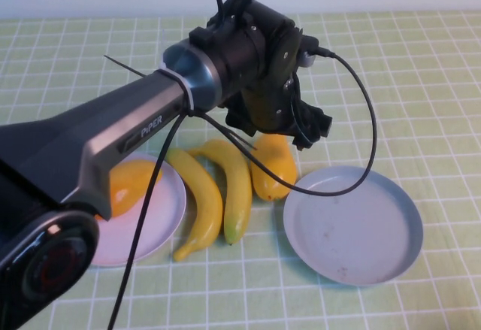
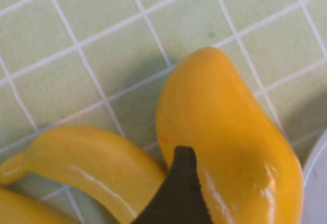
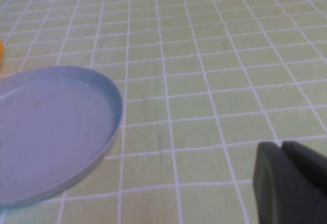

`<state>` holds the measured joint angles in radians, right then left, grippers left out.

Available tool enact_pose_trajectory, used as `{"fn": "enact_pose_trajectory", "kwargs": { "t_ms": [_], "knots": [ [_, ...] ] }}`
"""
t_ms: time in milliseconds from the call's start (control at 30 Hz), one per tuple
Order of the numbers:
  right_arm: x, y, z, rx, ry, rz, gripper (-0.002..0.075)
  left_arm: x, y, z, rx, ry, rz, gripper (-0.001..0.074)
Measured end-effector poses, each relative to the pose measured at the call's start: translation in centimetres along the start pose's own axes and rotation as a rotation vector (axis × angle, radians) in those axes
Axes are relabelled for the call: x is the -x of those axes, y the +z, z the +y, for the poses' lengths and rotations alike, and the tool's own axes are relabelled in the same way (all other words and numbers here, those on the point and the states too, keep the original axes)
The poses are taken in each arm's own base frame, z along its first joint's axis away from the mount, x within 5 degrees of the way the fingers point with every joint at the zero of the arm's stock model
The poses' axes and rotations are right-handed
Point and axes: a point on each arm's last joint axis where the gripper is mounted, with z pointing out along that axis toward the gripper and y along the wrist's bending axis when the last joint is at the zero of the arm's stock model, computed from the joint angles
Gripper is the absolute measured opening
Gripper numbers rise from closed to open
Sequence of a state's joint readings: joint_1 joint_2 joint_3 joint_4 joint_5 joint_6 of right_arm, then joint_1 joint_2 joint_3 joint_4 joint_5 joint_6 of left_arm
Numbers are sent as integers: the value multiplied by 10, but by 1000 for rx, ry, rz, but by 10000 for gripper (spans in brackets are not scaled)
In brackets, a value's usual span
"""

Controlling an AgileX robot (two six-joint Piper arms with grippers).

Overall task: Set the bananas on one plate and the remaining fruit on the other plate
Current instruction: Put one type of fruit in the left plate

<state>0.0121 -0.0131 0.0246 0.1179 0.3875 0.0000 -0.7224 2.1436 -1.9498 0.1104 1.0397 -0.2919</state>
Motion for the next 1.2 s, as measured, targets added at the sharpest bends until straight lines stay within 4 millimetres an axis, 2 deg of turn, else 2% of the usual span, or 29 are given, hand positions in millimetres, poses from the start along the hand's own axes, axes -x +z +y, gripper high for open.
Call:
{"fn": "enact_pose_trajectory", "kwargs": {
  "t_ms": [600,800,900,1000,1200],
  "knots": [
    [0,0,0,0,0,0,-15,-2,50,13,28,-151,86,589],
    [0,0,0,0,0,0,-15,-2,57,16,27,-162,95,585],
    [0,0,0,0,0,0,-16,-2,57,16,23,-152,96,537],
    [0,0,0,0,0,0,-15,-2,57,16,22,-142,98,535],
    [0,0,0,0,0,0,-15,0,52,16,23,-43,124,535]
  ]
}}
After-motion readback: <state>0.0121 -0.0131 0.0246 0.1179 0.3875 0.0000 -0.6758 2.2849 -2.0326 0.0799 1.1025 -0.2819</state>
